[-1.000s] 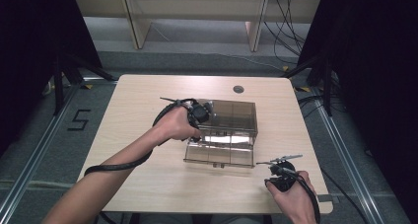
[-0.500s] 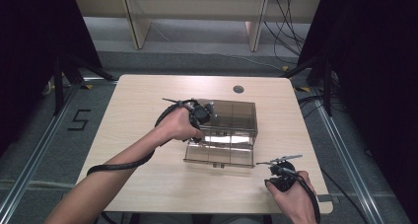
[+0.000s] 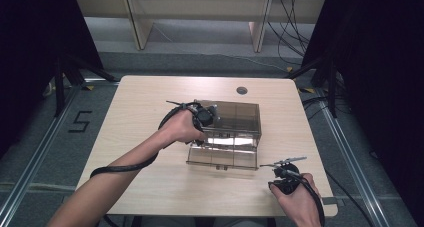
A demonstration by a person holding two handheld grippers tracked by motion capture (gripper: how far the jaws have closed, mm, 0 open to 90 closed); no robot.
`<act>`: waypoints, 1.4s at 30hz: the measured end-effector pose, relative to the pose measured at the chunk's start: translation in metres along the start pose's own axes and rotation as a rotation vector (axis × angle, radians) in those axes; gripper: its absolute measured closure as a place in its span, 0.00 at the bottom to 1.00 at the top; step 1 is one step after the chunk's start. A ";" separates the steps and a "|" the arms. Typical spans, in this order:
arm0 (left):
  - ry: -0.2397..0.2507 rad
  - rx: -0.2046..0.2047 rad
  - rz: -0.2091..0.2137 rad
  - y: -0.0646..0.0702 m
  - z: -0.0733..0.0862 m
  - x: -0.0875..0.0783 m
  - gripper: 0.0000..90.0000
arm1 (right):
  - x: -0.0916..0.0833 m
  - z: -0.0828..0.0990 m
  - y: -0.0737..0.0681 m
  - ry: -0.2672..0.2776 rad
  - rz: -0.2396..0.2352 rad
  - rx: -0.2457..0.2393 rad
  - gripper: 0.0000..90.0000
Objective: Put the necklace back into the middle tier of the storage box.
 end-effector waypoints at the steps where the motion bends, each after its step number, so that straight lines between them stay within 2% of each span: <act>1: 0.000 0.000 0.000 0.000 0.000 0.000 0.98 | 0.000 0.000 0.000 0.000 0.000 0.000 0.83; 14: -0.011 -0.011 0.004 -0.002 0.000 0.010 0.98 | 0.001 0.000 0.000 0.002 0.004 0.001 0.83; 21: -0.017 -0.004 0.002 -0.003 0.000 0.014 0.98 | 0.001 0.000 0.000 0.002 0.004 -0.001 0.83; 24: -0.018 -0.010 -0.005 -0.003 0.000 0.017 0.98 | 0.003 -0.001 -0.001 -0.003 0.022 0.020 0.83; 30: -0.035 -0.006 -0.003 -0.003 -0.001 0.023 0.98 | 0.003 -0.001 -0.001 -0.006 0.025 0.022 0.82; 34: -0.048 -0.001 -0.003 -0.002 -0.001 0.028 0.98 | 0.002 0.000 -0.001 -0.009 0.006 0.010 0.82; 37: -0.056 -0.003 -0.002 -0.002 -0.001 0.030 0.98 | 0.002 0.000 -0.001 -0.008 0.005 0.014 0.82; 39: -0.061 -0.002 -0.004 -0.002 -0.001 0.032 0.98 | 0.003 -0.001 -0.001 -0.006 0.021 0.022 0.82; 42: -0.066 -0.009 0.002 -0.002 0.000 0.036 0.98 | 0.003 0.000 -0.001 -0.009 0.006 0.018 0.82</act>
Point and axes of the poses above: each handheld gripper's, and its own axes: x roughly forward along the jaws, z roughly out of its underside, y roughly to its right, the point moved 1 cm from there along x, roughly forward along the jaws
